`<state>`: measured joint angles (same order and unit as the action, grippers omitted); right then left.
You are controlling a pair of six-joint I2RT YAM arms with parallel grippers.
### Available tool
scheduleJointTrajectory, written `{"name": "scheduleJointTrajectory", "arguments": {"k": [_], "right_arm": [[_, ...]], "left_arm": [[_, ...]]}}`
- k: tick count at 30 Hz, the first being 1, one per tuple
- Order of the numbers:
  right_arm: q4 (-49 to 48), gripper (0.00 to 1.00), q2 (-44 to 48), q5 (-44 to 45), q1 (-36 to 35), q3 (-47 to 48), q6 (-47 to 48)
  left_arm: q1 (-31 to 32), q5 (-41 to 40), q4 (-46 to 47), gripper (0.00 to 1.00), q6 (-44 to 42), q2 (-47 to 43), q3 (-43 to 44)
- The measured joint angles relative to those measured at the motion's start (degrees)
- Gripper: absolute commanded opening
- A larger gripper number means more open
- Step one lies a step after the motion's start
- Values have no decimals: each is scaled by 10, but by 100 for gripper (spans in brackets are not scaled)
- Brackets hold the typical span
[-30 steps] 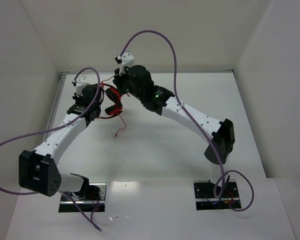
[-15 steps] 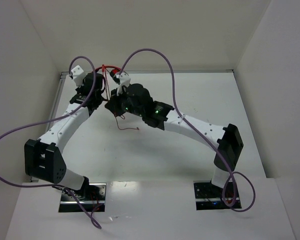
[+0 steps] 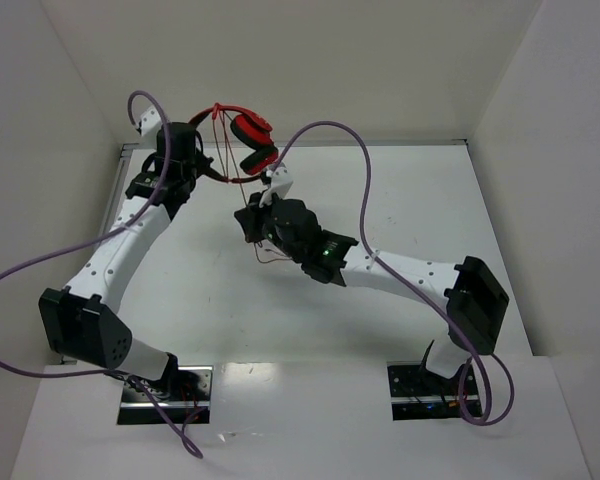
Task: Wrap the headphones
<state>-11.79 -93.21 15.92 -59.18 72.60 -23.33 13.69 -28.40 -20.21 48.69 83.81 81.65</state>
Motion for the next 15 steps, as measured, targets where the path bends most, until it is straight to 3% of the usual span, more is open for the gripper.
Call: {"name": "scheduleJointTrajectory", "arguments": {"k": [9, 15], "right_arm": [[-95, 2, -31, 40, -7, -4, -9], [-119, 11, -67, 61, -12, -9, -22]], "left_arm": [[-1, 61, 10, 0, 13, -35, 12], [-6, 75, 16, 0, 29, -42, 15]]}}
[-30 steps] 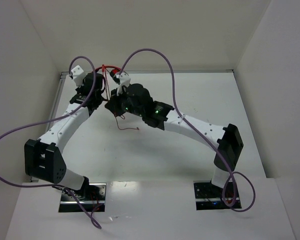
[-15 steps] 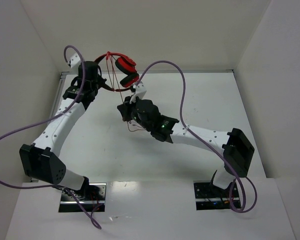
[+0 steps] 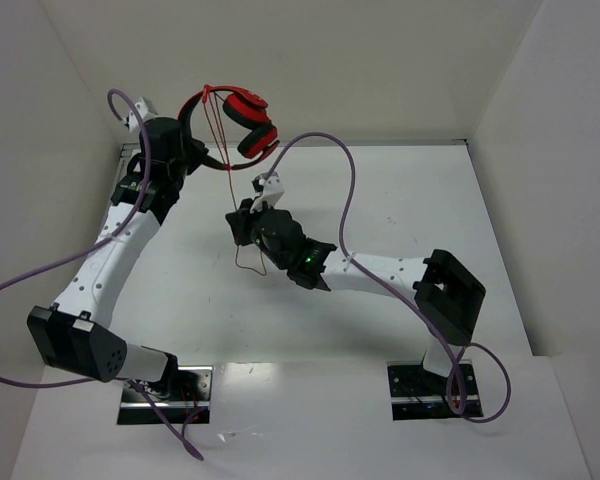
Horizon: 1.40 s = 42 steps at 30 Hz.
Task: Wrap the headphones
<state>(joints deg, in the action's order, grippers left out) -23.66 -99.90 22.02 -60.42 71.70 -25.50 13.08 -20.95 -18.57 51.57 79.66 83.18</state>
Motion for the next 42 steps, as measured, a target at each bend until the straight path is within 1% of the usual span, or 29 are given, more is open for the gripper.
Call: {"name": "scheduleJointTrajectory", "arguments": {"k": [1, 2, 4, 9, 12, 14, 15, 16, 17, 18, 19, 20, 21, 23, 24, 28, 31, 32, 33, 35, 36, 39, 40, 42], "right_arm": [[-5, 14, -2, 3, -1, -5, -1], [-11, 14, -5, 6, -2, -9, -2], [-23, 12, -12, 12, -3, -14, -1], [-70, 12, -35, 31, -3, -19, 9], [-87, 9, -45, 40, -3, -19, 9], [-100, 9, -51, 44, -3, -19, 9], [-106, 12, -54, 47, -3, -19, 8], [-112, 19, -57, 49, -3, -19, 6], [-115, 25, -59, 52, -3, -19, 1], [-113, 26, -62, 54, -3, -19, -5], [-112, 24, -66, 56, -3, -19, -7], [-112, 18, -74, 59, -4, -19, -10], [-112, 15, -82, 62, -4, -20, -12], [-110, 5, -101, 68, -4, -18, -13], [-108, 2, -112, 70, -5, -16, -13], [-94, 1, -156, 84, -4, 11, -3], [-88, 9, -162, 101, 0, 15, 0], [-87, 13, -162, 107, 2, 16, -2], [-87, 25, -162, 113, 5, 16, -4], [-86, 42, -161, 126, 11, 10, -9], [-88, 60, -157, 131, 13, 2, -10], [-96, 79, -125, 129, 20, -62, -3], [-99, 88, -111, 124, 21, -85, 1], [-101, 96, -80, 113, 21, -129, 8]], "left_arm": [[-2, 2, 0, 0, 1, -1, 1], [-3, 4, 1, 0, 5, -3, 2], [-4, 8, 2, 0, 14, -8, 3], [-4, 17, 0, 0, 16, -17, 11], [-4, 20, -9, 0, 16, -18, 17], [-4, 21, -16, 0, 16, -18, 23], [-4, 22, -20, 0, 15, -18, 27], [-4, 22, -23, 0, 15, -18, 30], [-4, 23, -25, 0, 16, -18, 32], [-4, 24, -24, 0, 20, -18, 36], [-4, 24, -22, 0, 29, -18, 40], [-4, 22, -19, 0, 34, -18, 46], [-5, 22, -16, 0, 40, -18, 53], [-6, 23, -7, 0, 45, -18, 67], [-6, 25, -3, 0, 47, -18, 74], [-6, 28, 8, 0, 56, -19, 84], [-6, 28, 5, 0, 56, -19, 84], [-6, 27, 4, 0, 56, -19, 84], [-6, 27, 4, 0, 56, -19, 84], [-6, 27, 3, 0, 55, -19, 85], [-6, 26, 1, 0, 54, -19, 87], [-6, 25, 0, 0, 54, -19, 90], [-6, 24, 0, 0, 54, -19, 91], [-6, 23, 0, 0, 54, -20, 91]]}}
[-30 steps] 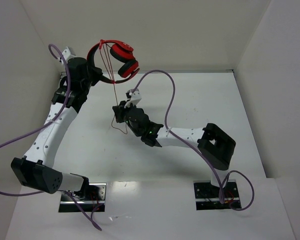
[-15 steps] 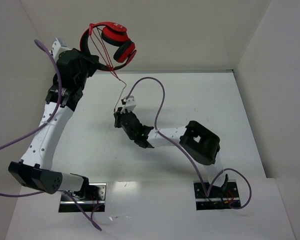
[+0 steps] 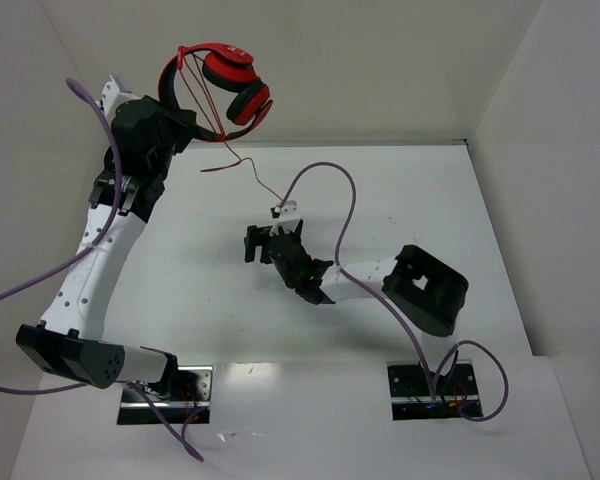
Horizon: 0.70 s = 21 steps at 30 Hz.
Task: Wrap the headphones
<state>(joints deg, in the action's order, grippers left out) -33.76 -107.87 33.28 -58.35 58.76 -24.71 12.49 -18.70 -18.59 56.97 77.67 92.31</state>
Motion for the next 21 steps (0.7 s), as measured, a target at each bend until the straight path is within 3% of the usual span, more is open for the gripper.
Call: {"name": "scheduleJointTrajectory", "arguments": {"k": [1, 11, 21], "right_arm": [[0, 100, 16, -5, 0, -15, 3], [-30, 100, 134, -37, 0, -45, 40], [-65, 100, 139, -62, 0, -39, 116]], "left_arm": [[0, 0, 0, 0, 0, 0, 0], [0, -1, -3, 0, 1, -17, 0], [0, -1, -3, 0, 2, -22, -1]]}}
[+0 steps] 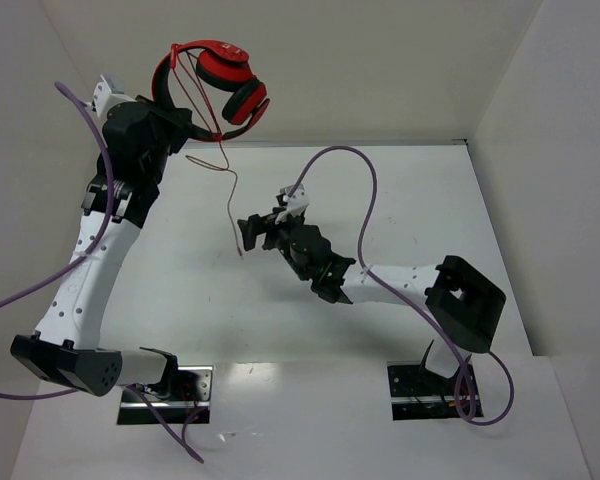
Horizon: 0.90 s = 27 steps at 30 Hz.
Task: Wrap the headphones
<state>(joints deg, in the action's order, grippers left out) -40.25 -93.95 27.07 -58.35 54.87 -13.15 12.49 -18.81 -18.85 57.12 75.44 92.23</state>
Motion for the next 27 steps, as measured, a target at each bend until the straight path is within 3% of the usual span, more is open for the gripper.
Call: {"name": "scheduleJointTrajectory", "arguments": {"k": [10, 20, 22, 25, 27], "right_arm": [[-25, 100, -3, -33, 3, 15, 7], [-34, 100, -103, -45, 47, 159, 13], [-34, 84, -125, -54, 56, 184, 12], [-33, 75, -155, -61, 61, 221, 10], [-33, 58, -170, -71, 61, 236, 3]], "left_arm": [[0, 0, 0, 0, 1, -5, -11], [0, 21, 0, 0, 3, -16, -23], [0, 23, 0, 0, 3, -20, -23], [0, 26, 0, 0, 3, -24, -23], [0, 29, 1, 0, 3, -26, -23]]}}
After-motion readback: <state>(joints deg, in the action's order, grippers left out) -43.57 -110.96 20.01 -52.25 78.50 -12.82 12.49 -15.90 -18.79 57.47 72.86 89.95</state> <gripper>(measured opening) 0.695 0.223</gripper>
